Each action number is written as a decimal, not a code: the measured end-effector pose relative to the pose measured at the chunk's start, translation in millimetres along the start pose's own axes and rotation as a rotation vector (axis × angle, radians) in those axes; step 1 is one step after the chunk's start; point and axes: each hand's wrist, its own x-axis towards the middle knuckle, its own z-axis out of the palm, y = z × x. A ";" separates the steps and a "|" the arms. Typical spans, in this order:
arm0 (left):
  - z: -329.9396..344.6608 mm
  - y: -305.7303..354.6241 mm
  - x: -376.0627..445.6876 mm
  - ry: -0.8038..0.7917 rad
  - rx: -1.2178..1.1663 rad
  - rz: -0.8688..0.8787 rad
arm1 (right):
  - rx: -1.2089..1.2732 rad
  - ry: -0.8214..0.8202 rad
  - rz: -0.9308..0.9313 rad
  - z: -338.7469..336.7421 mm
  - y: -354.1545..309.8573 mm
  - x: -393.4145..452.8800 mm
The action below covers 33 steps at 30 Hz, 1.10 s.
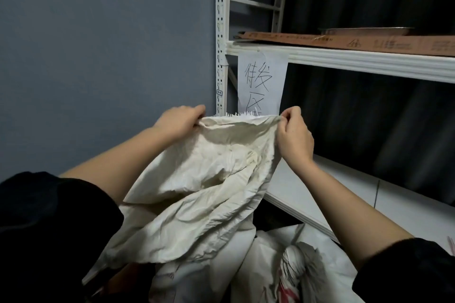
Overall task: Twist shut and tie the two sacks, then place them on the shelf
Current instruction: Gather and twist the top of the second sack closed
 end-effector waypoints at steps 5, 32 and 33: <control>-6.8 21.0 7.6 0.237 0.308 0.014 | -0.294 -0.250 -0.454 8.5 -27.4 8.1; -5.3 -38.6 -43.4 0.330 -0.296 -0.607 | -0.013 -0.575 -0.059 5.7 -54.0 48.5; -8.9 -33.9 -40.3 0.387 -0.374 -0.631 | -0.117 -0.536 -0.098 7.5 -56.9 48.4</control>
